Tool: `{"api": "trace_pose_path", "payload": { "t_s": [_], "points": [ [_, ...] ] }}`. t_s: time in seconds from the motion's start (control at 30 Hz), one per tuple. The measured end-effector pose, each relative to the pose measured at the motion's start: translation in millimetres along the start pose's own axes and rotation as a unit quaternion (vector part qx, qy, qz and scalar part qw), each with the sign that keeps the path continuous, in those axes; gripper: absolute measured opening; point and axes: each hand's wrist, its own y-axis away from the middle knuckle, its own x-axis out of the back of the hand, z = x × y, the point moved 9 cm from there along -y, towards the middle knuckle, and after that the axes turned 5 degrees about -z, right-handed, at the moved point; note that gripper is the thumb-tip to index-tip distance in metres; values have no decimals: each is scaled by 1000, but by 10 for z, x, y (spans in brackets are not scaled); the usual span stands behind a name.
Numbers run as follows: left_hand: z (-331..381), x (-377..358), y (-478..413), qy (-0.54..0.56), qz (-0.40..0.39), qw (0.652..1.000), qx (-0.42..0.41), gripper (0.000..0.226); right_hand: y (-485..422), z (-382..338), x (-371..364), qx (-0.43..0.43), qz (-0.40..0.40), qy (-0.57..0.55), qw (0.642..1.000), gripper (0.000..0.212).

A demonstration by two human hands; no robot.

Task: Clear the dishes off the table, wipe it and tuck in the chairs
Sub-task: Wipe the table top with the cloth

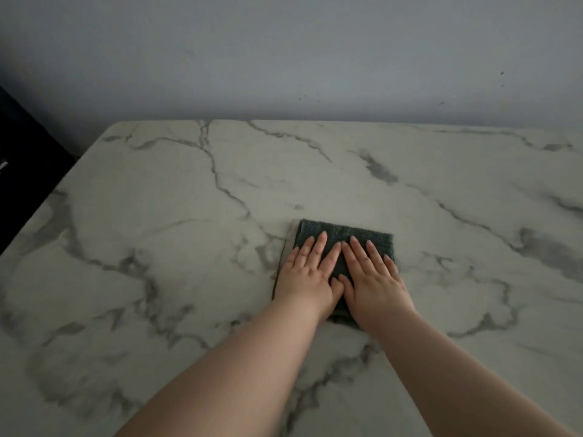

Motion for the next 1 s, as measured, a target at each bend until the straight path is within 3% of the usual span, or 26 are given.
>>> {"api": "trace_pose_path", "payload": {
  "t_s": [0.1, 0.4, 0.87, 1.0],
  "points": [
    [-30, 147, -290, -8, -1, 1000, 2, 65, -296, 88, 95, -6, -10, -1, 1000, 61],
    [42, 140, -332, -8, -25, 1000, 6, 65, -330, 195, 69, 8, -50, -6, 999, 62],
    [826, -718, 1597, 6, -13, 1000, 27, 66, 1786, 246, -446, 44, -83, -15, 996, 82],
    [1059, -971, 2180, 0, -41, 998, 44, 67, 2410, 250, -604, 60, -107, -12, 992, 77]
  ]
}}
